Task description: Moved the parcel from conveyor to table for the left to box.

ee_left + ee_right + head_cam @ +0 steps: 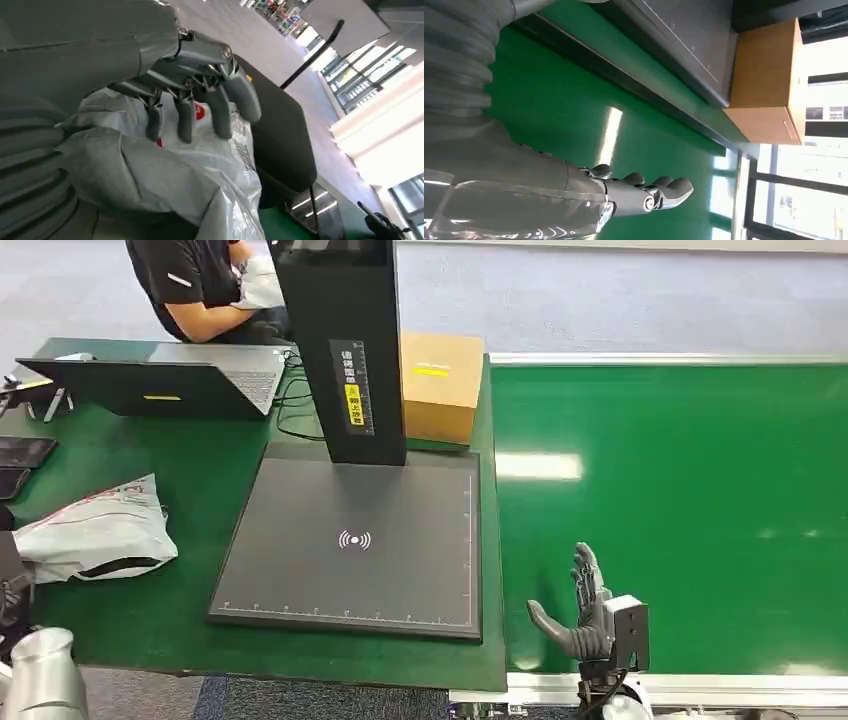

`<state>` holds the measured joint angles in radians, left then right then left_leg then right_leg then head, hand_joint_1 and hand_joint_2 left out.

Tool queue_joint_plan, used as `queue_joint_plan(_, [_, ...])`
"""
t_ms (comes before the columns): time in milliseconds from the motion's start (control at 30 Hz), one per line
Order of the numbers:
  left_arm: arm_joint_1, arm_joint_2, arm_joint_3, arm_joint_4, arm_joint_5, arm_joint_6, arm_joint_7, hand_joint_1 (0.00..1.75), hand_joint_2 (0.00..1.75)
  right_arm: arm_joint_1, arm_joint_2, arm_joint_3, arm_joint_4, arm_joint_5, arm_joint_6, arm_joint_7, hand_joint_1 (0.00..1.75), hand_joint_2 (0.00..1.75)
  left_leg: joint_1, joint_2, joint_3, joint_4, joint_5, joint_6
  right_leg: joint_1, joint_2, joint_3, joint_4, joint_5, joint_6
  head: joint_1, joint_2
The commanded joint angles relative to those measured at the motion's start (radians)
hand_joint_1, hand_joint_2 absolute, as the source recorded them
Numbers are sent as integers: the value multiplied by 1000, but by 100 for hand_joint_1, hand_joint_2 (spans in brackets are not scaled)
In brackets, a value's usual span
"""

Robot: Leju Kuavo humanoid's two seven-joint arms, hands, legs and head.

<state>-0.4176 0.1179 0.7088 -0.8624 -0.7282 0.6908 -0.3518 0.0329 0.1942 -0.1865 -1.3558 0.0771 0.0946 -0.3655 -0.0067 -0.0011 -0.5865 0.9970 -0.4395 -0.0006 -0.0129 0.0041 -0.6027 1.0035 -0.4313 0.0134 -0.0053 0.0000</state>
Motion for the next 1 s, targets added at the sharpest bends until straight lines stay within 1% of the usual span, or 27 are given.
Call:
queue_joint_plan(33, [-23,-36,-34,69,109,-69,-35,0,175,-8,-26,13,49,-1,-4,6,0,175,1,-4,1,-1,1,-1,1,-4,3,-2,0,-1,0,0])
queue_joint_plan(67, [-17,-43,-46,51,133,-96,-46,0,175,-8,-27,12,48,0,-4,5,0,175,1,-2,1,-1,0,-1,1,-3,2,-1,0,0,0,0])
queue_joint_plan(100, [-9,-58,-56,23,202,-154,-65,0,175,-8,-28,9,47,1,-5,4,0,175,2,-3,2,-1,1,-2,2,-4,3,-3,0,-1,0,0])
queue_joint_plan(133, [-2,-65,-68,8,213,-157,-67,0,175,-7,-28,6,45,2,-5,3,0,175,1,-3,1,-1,1,-1,1,-4,2,-2,0,-1,0,0])
queue_joint_plan(167, [15,-88,-83,-49,263,-140,-119,0,0,-4,-27,0,41,4,-6,1,0,175,1,-4,1,-1,1,-1,1,-5,3,-2,0,-1,0,0])
queue_joint_plan(200, [28,-105,-91,-94,301,-143,-154,0,0,-2,-26,-3,37,4,-5,-1,0,175,1,-4,0,0,0,-1,1,-4,2,-1,0,0,0,0])
queue_joint_plan(233, [36,-111,-97,-114,304,-142,-147,0,0,-2,-26,-4,35,4,-5,-1,0,175,1,-5,0,0,1,-1,1,-6,2,-2,-1,0,0,0])
queue_joint_plan(267, [63,-143,-95,-212,327,-51,-230,0,175,-1,-24,-4,32,-1,0,-9,0,175,2,-5,1,0,1,-1,2,-6,3,-2,0,-1,0,0])
queue_joint_plan(300, [76,-156,-98,-256,370,-36,-270,0,175,-2,-25,-2,32,-1,2,-10,0,175,1,-3,0,1,0,-1,1,-3,1,-1,0,0,0,0])
queue_joint_plan(333, [100,-170,-111,-317,388,-40,-269,0,175,-4,-25,2,33,-4,5,-11,0,175,1,-3,0,1,0,-1,1,-4,2,-1,-1,0,0,0])
queue_joint_plan(367, [121,-187,-118,-378,401,-21,-296,0,175,-5,-27,5,36,-4,5,-14,0,175,1,-3,0,1,0,-1,1,-3,1,-1,0,0,0,0])
queue_joint_plan(433, [136,-199,-129,-415,412,-18,-307,0,175,-6,-28,6,37,-5,5,-16,0,175,0,-2,-1,1,0,-1,1,-2,0,-1,0,0,0,0])
queue_joint_plan(467, [163,-220,-153,-503,490,-18,-346,0,175,-8,-30,8,41,-8,2,-23,0,175,1,-3,0,1,0,-1,1,-3,1,-1,-1,0,0,0])
queue_joint_plan(500, [187,-223,-187,-564,539,-27,-346,0,175,-7,-31,8,43,-9,1,-26,0,175,1,-3,0,1,0,-1,1,-3,2,-1,-1,0,0,0])
queue_joint_plan(533, [192,-230,-191,-571,537,-24,-346,0,175,-7,-31,7,44,-10,1,-27,0,175,1,-3,0,1,0,-1,1,-3,2,-1,-1,-1,0,0])
queue_joint_plan(567, [213,-236,-218,-626,602,-74,-346,0,175,-5,-32,6,44,-11,0,-29,0,175,1,-2,0,1,-1,-1,1,-2,1,-1,-1,0,0,0])
queue_joint_plan(633, [228,-246,-231,-657,615,-90,-346,0,175,-3,-31,5,42,-11,0,-30,0,175,1,-1,-1,1,-1,-1,1,-1,-1,-1,0,0,0,0])
queue_joint_plan(700, [258,-262,-272,-710,674,-204,-346,0,175,1,-30,3,38,-12,0,-35,0,175,1,-3,0,1,-1,-1,1,-3,1,-1,-1,-1,0,0])
queue_joint_plan(733, [263,-272,-280,-719,675,-225,-346,0,175,2,-31,2,36,-13,0,-35,0,175,1,-2,-1,1,-1,-1,2,-2,0,-1,0,0,0,0])
queue_joint_plan(767, [283,-263,-326,-730,725,-340,-333,0,175,4,-31,-2,29,-16,1,-46,0,175,1,-3,0,1,-1,-1,2,-3,1,-1,-1,-1,0,0])
queue_joint_plan(800, [297,-259,-353,-737,744,-414,-304,0,175,4,-32,-5,24,-19,2,-52,0,175,0,-2,-1,1,-1,0,1,-2,0,-1,0,0,0,0])
queue_joint_plan(833, [307,-265,-370,-734,746,-449,-289,0,175,3,-33,-7,20,-21,3,-54,0,175,1,-2,0,1,-1,-1,1,-3,1,-1,-1,0,0,0])
queue_joint_plan(867, [316,-252,-397,-727,745,-501,-267,0,175,2,-34,-8,18,-24,4,-60,0,175,1,-3,0,1,-1,-1,1,-3,1,-2,-1,-1,0,0])
queue_joint_plan(900, [331,-245,-434,-710,758,-617,-239,0,175,2,-34,-5,8,-28,16,-85,0,175,1,-3,0,0,-1,-1,1,-3,2,-2,-1,-1,0,0])
queue_joint_plan(933, [334,-258,-441,-684,749,-648,-239,0,175,-2,-33,-3,4,-28,20,-90,0,175,0,-2,0,0,0,-1,0,-2,0,-1,0,0,0,0])
queue_joint_plan(967, [344,-239,-492,-647,695,-710,-215,0,175,-4,-41,16,-4,-30,54,-119,0,175,0,-3,1,0,0,-1,0,-3,1,-2,0,0,0,0])
queue_joint_plan(1000, [350,-245,-516,-612,696,-773,-216,0,175,-5,-43,29,-13,-41,90,-138,0,175,1,-3,2,-1,0,-2,1,-4,3,-3,0,-1,0,0])
